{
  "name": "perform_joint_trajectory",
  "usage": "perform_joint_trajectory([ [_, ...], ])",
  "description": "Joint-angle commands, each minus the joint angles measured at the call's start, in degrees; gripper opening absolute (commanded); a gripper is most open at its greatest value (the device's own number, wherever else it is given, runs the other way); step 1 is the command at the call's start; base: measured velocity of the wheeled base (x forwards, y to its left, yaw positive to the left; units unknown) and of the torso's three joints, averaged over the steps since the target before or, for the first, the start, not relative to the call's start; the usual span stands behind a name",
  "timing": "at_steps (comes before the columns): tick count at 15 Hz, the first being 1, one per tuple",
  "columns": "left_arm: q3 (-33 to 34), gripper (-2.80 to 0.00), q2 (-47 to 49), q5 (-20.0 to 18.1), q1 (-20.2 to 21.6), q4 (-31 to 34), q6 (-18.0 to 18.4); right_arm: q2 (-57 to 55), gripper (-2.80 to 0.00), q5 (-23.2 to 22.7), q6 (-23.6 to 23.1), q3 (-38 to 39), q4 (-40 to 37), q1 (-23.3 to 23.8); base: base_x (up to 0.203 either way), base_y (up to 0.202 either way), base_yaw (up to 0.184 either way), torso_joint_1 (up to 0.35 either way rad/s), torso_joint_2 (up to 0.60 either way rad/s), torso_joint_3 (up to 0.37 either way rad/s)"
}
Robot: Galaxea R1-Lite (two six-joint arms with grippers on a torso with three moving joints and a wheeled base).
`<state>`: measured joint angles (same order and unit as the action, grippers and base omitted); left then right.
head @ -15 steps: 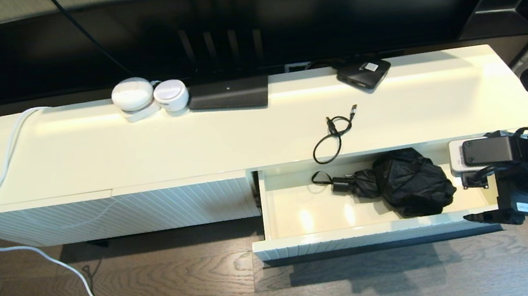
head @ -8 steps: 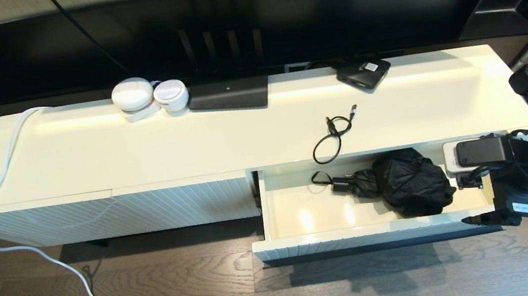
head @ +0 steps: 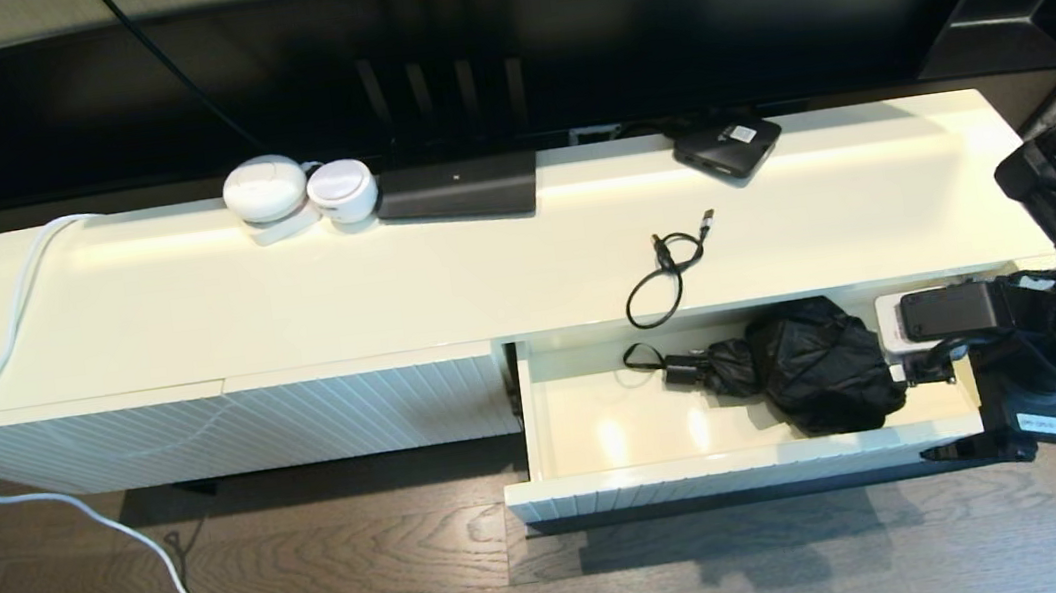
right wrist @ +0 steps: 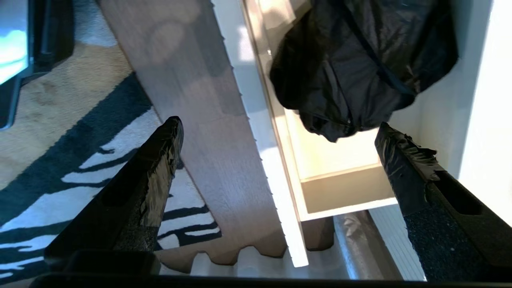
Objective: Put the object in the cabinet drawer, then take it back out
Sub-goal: Take the umbrella out of the drawer and put it on the table
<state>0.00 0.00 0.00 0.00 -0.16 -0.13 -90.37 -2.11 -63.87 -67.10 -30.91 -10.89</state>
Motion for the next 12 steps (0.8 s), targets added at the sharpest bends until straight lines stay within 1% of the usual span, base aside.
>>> perform_joint_trajectory([
  [1,0.02,-2.8,0.0,0.0,0.0,-0.02,-0.04,-2.28,0.0,-0.66,-0.34,-1.32,-0.86,-0.01,0.0,0.0,0.0,0.0,0.0,0.0],
  [6,0.0,-2.8,0.0,0.0,0.0,-0.02,-0.04,-6.36,0.0,-3.04,-0.66,-3.71,-1.88,0.63,0.0,0.0,0.0,0.0,0.0,0.0],
  [8,0.09,-2.8,0.0,0.0,0.0,-0.02,-0.04,-9.26,0.0,-4.73,-3.08,-5.35,-2.53,1.78,0.0,0.0,0.0,0.0,0.0,0.0],
  [10,0.08,-2.8,0.0,0.07,0.0,-0.02,-0.04,-11.07,0.0,-4.87,-6.02,-6.55,-2.05,2.8,0.0,0.0,0.0,0.0,0.0,0.0],
  [12,0.0,-2.8,0.0,0.0,0.0,-0.02,-0.04,-11.46,0.0,-4.79,-7.62,-6.83,-1.75,3.06,0.0,0.0,0.0,0.0,0.0,0.0],
])
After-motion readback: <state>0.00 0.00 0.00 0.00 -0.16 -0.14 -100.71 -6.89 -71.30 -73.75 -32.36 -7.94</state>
